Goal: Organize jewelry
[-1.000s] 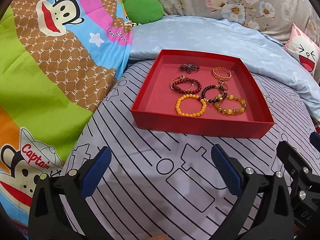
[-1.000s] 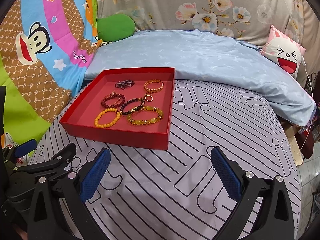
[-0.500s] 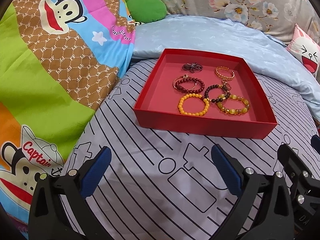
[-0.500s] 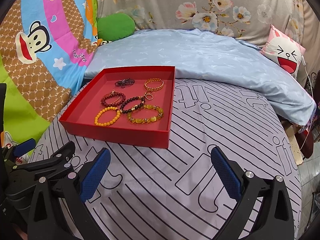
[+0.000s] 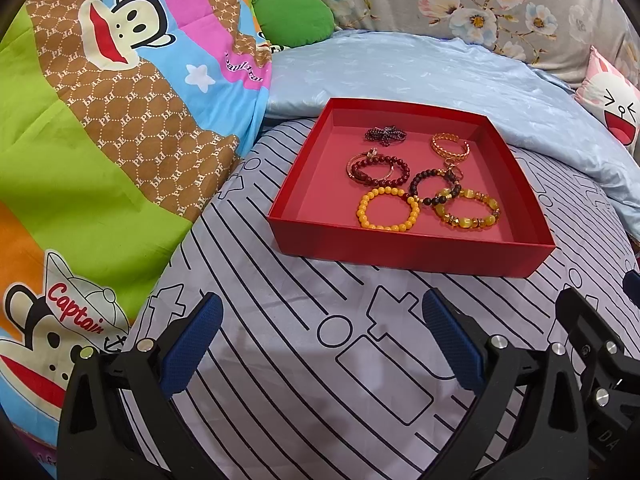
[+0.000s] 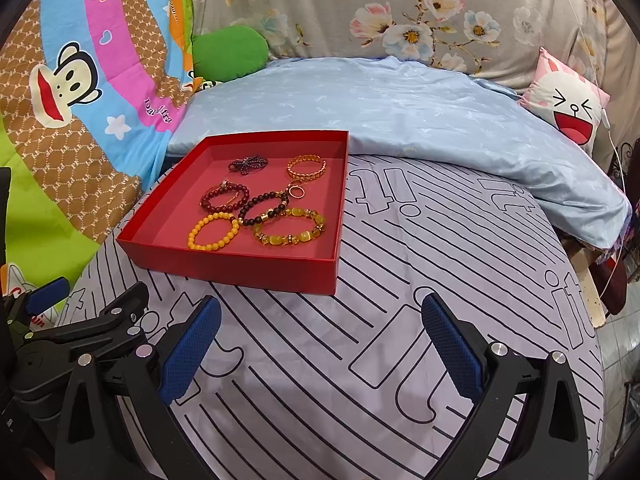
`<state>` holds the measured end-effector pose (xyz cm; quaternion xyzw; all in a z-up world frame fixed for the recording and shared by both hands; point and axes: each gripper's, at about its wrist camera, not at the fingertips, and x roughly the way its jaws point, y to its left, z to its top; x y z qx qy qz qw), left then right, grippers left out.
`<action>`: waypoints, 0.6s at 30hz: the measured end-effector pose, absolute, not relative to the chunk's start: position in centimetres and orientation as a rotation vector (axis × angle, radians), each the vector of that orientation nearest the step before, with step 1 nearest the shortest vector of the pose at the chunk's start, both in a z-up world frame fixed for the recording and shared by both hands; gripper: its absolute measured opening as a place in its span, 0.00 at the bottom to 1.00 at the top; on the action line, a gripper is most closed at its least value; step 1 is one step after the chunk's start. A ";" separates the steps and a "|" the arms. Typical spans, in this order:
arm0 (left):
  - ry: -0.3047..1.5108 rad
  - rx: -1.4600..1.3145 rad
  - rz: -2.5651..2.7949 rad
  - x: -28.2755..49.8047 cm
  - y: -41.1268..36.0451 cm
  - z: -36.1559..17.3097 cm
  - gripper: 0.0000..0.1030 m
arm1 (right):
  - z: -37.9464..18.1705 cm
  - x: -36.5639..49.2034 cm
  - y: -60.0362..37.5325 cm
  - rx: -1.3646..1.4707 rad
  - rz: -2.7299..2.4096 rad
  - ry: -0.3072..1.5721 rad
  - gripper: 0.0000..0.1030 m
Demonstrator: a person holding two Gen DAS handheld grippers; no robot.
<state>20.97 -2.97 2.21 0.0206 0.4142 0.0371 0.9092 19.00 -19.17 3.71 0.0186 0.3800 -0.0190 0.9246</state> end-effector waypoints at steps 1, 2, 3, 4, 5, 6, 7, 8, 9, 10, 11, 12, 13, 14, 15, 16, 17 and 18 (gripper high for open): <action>0.854 0.043 0.077 21.0 -3.0 2.2 0.93 | 3.7 19.0 -19.2 0.038 -0.039 0.780 0.94; 0.854 0.044 0.078 21.0 -3.0 2.2 0.93 | 3.7 19.0 -19.2 0.038 -0.038 0.781 0.94; 0.855 0.044 0.077 21.0 -3.0 2.2 0.92 | 3.7 19.0 -19.2 0.039 -0.038 0.781 0.94; 0.855 0.044 0.077 21.0 -3.0 2.2 0.92 | 3.7 19.0 -19.2 0.039 -0.038 0.781 0.94; 0.855 0.044 0.078 21.0 -3.0 2.2 0.92 | 3.7 19.0 -19.2 0.039 -0.039 0.781 0.94; 0.855 0.044 0.078 21.0 -3.0 2.2 0.92 | 3.8 19.1 -19.2 0.038 -0.038 0.780 0.94; 0.855 0.044 0.077 21.0 -3.0 2.2 0.92 | 3.7 19.0 -19.2 0.038 -0.038 0.780 0.94; 0.856 0.044 0.077 21.0 -3.0 2.2 0.92 | 3.7 19.0 -19.2 0.039 -0.038 0.781 0.94; 0.855 0.044 0.077 21.0 -3.0 2.2 0.92 | 3.8 19.1 -19.2 0.040 -0.038 0.781 0.94; 0.855 0.045 0.077 21.0 -3.0 2.2 0.92 | 3.7 19.0 -19.2 0.040 -0.039 0.782 0.94; 0.856 0.043 0.076 21.0 -3.0 2.2 0.92 | 3.7 19.0 -19.2 0.039 -0.039 0.781 0.94; 0.856 0.042 0.075 21.0 -3.0 2.2 0.92 | 3.7 19.0 -19.3 0.040 -0.040 0.781 0.94; 0.855 0.043 0.074 21.0 -3.0 2.2 0.92 | 3.7 19.0 -19.3 0.040 -0.039 0.781 0.94; 0.854 0.045 0.075 20.9 -3.1 2.2 0.92 | 3.7 19.0 -19.3 0.039 -0.040 0.781 0.94; 0.854 0.045 0.074 20.9 -3.1 2.2 0.92 | 3.7 19.0 -19.3 0.039 -0.040 0.780 0.94; 0.855 0.045 0.074 21.0 -3.1 2.2 0.92 | 3.7 19.0 -19.3 0.039 -0.040 0.781 0.94; 0.854 0.045 0.075 20.9 -3.1 2.2 0.92 | 3.7 19.0 -19.3 0.040 -0.040 0.780 0.94; 0.853 0.046 0.075 21.0 -3.1 2.2 0.92 | 3.7 19.0 -19.3 0.040 -0.040 0.781 0.94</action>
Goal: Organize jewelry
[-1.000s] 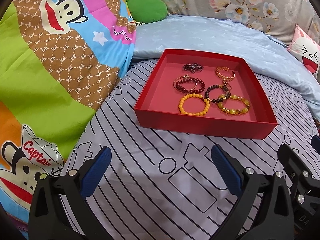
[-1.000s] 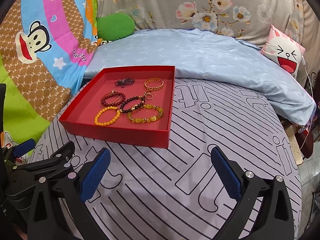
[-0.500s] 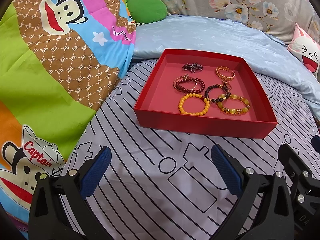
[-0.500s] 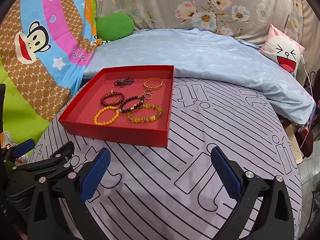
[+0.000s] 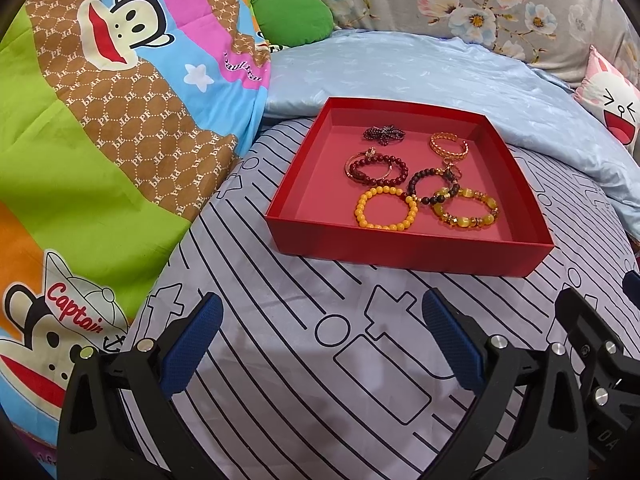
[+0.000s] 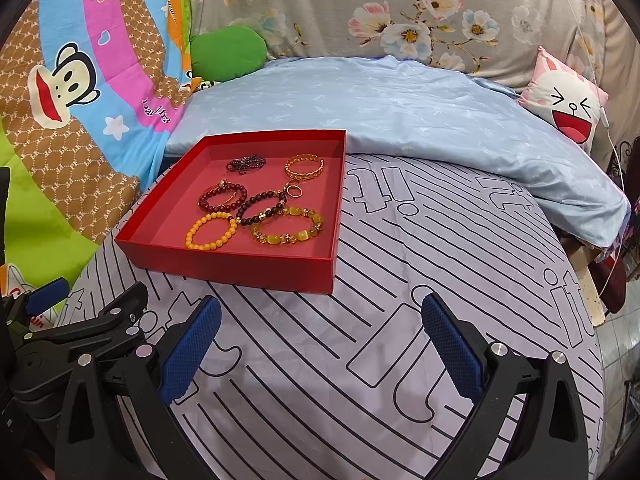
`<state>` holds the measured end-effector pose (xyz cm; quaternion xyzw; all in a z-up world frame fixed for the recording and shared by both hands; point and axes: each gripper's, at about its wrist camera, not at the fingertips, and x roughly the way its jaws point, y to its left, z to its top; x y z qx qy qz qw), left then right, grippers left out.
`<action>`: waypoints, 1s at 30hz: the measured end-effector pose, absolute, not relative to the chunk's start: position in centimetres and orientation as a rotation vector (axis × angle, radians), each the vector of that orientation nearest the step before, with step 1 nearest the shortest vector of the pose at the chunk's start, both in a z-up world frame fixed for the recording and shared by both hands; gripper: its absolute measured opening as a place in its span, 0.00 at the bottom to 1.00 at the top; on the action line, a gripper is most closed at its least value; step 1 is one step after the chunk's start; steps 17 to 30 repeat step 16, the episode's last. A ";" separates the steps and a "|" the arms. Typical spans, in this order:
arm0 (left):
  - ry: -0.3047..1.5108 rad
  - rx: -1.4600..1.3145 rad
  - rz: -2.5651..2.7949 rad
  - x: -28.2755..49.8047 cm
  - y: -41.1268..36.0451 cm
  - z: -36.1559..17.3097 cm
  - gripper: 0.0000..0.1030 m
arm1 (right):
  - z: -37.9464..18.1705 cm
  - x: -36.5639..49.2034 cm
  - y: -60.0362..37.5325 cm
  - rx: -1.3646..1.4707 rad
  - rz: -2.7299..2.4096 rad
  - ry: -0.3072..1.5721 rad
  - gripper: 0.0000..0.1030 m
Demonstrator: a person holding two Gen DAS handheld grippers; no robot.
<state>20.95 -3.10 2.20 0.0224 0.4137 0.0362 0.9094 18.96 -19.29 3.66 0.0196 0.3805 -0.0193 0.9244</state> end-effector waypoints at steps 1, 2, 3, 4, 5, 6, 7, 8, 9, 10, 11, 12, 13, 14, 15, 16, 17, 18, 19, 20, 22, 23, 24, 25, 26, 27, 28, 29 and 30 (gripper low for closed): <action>0.853 0.048 0.075 20.9 -3.1 2.2 0.92 | 3.6 19.0 -19.3 0.040 -0.040 0.781 0.94; 0.853 0.046 0.075 20.9 -3.1 2.2 0.92 | 3.7 19.0 -19.3 0.040 -0.039 0.781 0.94; 0.852 0.047 0.075 20.9 -3.1 2.2 0.92 | 3.7 19.0 -19.3 0.039 -0.040 0.780 0.94; 0.852 0.048 0.075 20.9 -3.1 2.2 0.92 | 3.7 18.9 -19.3 0.039 -0.040 0.780 0.94; 0.852 0.048 0.074 21.0 -3.2 2.2 0.92 | 3.7 19.0 -19.3 0.040 -0.040 0.780 0.94; 0.853 0.047 0.074 21.0 -3.2 2.2 0.92 | 3.7 19.0 -19.4 0.041 -0.040 0.781 0.94; 0.852 0.045 0.074 20.9 -3.2 2.2 0.92 | 3.7 19.0 -19.4 0.040 -0.040 0.780 0.94; 0.851 0.047 0.075 21.0 -3.2 2.2 0.92 | 3.7 18.9 -19.4 0.039 -0.040 0.780 0.94; 0.850 0.047 0.077 21.0 -3.2 2.3 0.92 | 3.7 18.9 -19.4 0.038 -0.041 0.780 0.94; 0.845 0.047 0.079 20.9 -3.2 2.3 0.92 | 3.6 18.9 -19.4 0.039 -0.041 0.781 0.94; 0.842 0.047 0.080 20.9 -3.2 2.3 0.92 | 3.7 18.9 -19.4 0.041 -0.040 0.781 0.94; 0.841 0.047 0.079 20.9 -3.2 2.3 0.92 | 3.7 18.9 -19.4 0.041 -0.040 0.781 0.94; 0.842 0.048 0.077 20.9 -3.2 2.3 0.92 | 3.7 19.0 -19.4 0.040 -0.040 0.780 0.94; 0.844 0.048 0.074 20.9 -3.2 2.3 0.92 | 3.7 18.9 -19.5 0.040 -0.040 0.781 0.94; 0.845 0.048 0.071 21.0 -3.2 2.3 0.92 | 3.7 19.0 -19.5 0.041 -0.039 0.781 0.94; 0.845 0.047 0.069 21.0 -3.2 2.3 0.92 | 3.7 18.9 -19.5 0.043 -0.039 0.781 0.94; 0.845 0.047 0.069 21.0 -3.2 2.3 0.92 | 3.7 18.9 -19.5 0.043 -0.039 0.781 0.94; 0.845 0.047 0.069 21.0 -3.2 2.3 0.92 | 3.7 18.9 -19.5 0.043 -0.039 0.781 0.94; 0.845 0.047 0.069 21.0 -3.2 2.3 0.92 | 3.7 18.9 -19.5 0.043 -0.039 0.781 0.94; 0.845 0.047 0.069 21.0 -3.2 2.3 0.92 | 3.7 18.9 -19.5 0.043 -0.039 0.781 0.94; 0.845 0.047 0.069 21.0 -3.2 2.3 0.92 | 3.7 18.9 -19.5 0.043 -0.039 0.781 0.94; 0.845 0.047 0.069 21.0 -3.2 2.3 0.92 | 3.7 18.9 -19.5 0.043 -0.039 0.781 0.94; 0.845 0.047 0.069 21.0 -3.2 2.3 0.92 | 3.7 18.9 -19.5 0.043 -0.039 0.781 0.94; 0.845 0.047 0.069 21.0 -3.2 2.3 0.92 | 3.7 18.9 -19.5 0.043 -0.039 0.781 0.94; 0.845 0.047 0.069 21.0 -3.2 2.3 0.92 | 3.7 18.9 -19.5 0.043 -0.039 0.781 0.94; 0.845 0.047 0.069 21.0 -3.2 2.3 0.92 | 3.7 18.9 -19.5 0.043 -0.039 0.781 0.94; 0.845 0.047 0.069 21.0 -3.2 2.3 0.92 | 3.7 18.9 -19.5 0.043 -0.039 0.781 0.94; 0.845 0.047 0.069 21.0 -3.2 2.3 0.92 | 3.7 18.9 -19.5 0.043 -0.039 0.781 0.94; 0.845 0.047 0.069 21.0 -3.2 2.3 0.92 | 3.7 18.9 -19.5 0.043 -0.039 0.781 0.94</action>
